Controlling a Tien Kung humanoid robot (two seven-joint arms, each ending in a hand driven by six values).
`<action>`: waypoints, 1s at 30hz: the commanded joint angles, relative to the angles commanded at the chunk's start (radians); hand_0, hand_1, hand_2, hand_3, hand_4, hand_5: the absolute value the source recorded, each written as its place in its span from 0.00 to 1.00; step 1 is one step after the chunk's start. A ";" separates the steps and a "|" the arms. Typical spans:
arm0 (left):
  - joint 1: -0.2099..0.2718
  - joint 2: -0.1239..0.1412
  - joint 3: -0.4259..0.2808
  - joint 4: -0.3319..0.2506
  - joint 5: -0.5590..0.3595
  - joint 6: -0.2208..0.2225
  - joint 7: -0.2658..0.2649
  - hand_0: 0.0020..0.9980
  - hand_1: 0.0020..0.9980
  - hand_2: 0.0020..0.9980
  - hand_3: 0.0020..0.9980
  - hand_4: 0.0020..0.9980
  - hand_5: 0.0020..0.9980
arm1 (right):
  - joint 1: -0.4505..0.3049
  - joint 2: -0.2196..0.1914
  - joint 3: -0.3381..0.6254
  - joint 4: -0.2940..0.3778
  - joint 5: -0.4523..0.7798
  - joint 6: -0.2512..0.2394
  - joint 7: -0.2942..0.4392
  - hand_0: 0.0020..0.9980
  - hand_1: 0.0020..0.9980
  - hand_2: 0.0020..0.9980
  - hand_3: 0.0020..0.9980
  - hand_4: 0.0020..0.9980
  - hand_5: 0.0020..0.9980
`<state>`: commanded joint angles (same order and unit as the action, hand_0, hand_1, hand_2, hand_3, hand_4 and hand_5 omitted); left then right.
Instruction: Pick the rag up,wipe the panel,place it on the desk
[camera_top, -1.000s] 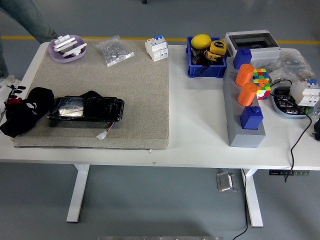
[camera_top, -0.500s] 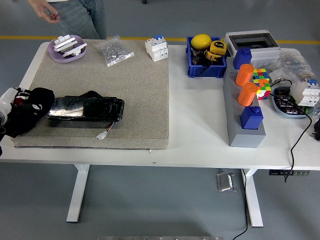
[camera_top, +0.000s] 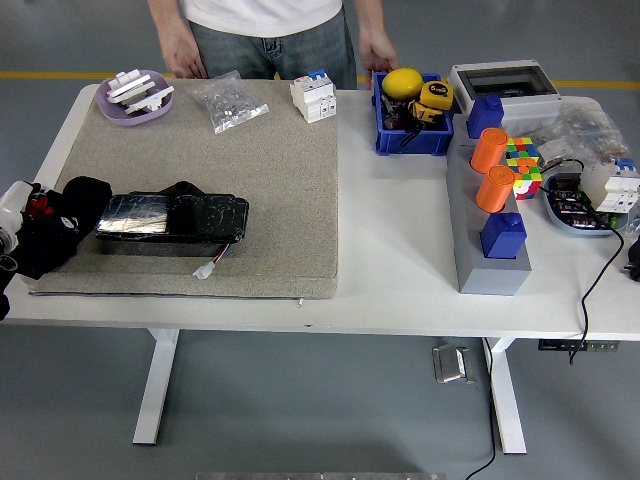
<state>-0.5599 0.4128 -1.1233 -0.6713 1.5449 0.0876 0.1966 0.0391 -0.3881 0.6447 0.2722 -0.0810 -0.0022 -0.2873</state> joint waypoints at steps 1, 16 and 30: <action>0.000 0.000 0.001 0.002 0.000 0.002 0.000 0.34 0.60 0.75 0.58 0.56 0.02 | 0.000 0.000 0.002 0.000 -0.001 -0.001 0.000 0.76 0.72 0.72 0.65 0.97 0.49; 0.006 -0.004 0.009 0.004 0.033 0.082 -0.013 0.23 0.40 0.54 0.46 0.17 0.00 | 0.001 -0.002 0.008 0.001 -0.004 -0.002 0.002 0.76 0.72 0.72 0.65 0.97 0.49; 0.046 -0.001 -0.094 -0.103 0.140 0.101 0.023 0.24 0.36 0.53 0.45 0.19 0.00 | 0.001 -0.002 -0.017 0.003 0.007 0.002 -0.003 0.76 0.72 0.72 0.65 0.97 0.49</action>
<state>-0.5142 0.4114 -1.2169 -0.7739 1.6846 0.1887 0.2194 0.0401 -0.3903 0.6273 0.2747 -0.0736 0.0002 -0.2898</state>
